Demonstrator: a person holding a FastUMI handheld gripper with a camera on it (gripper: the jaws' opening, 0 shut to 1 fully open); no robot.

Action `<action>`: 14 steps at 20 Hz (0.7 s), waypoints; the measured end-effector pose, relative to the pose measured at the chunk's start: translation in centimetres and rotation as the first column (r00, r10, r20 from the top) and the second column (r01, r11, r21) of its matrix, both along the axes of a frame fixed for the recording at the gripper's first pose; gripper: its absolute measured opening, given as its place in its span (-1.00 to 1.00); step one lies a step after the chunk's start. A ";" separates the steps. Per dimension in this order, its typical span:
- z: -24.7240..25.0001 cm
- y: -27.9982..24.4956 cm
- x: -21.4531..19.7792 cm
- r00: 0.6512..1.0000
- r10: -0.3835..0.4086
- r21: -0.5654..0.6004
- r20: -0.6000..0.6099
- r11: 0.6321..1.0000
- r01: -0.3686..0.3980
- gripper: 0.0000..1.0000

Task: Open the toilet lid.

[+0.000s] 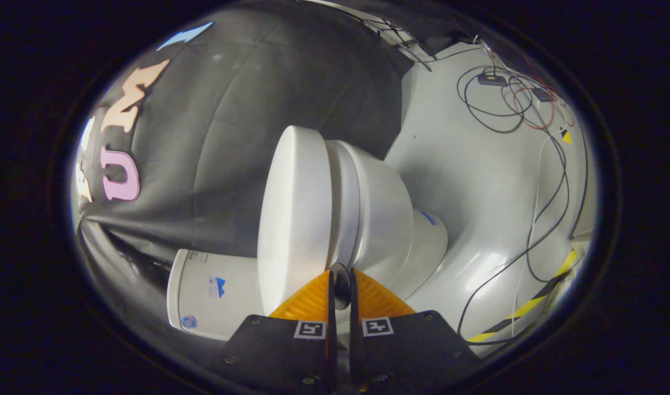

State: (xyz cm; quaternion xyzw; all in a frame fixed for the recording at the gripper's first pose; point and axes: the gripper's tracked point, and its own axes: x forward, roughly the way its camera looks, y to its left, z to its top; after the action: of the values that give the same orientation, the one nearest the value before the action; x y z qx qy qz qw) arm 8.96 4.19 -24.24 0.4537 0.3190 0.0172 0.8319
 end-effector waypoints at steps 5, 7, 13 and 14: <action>-0.8 -0.4 1.0 0.999 -0.023 -0.034 0.033 0.999 0.024 -0.95; 0.3 -0.2 0.3 0.999 -0.018 -0.064 0.027 0.998 0.020 -0.95; 3.6 0.9 0.1 0.995 0.046 -0.173 0.089 0.984 -0.030 -0.95; 4.2 1.1 0.1 0.993 0.054 -0.178 0.102 0.983 -0.035 -0.96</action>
State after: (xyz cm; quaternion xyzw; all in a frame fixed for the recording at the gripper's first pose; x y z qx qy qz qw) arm 9.10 5.24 -20.07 0.3697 0.2847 0.0315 0.8839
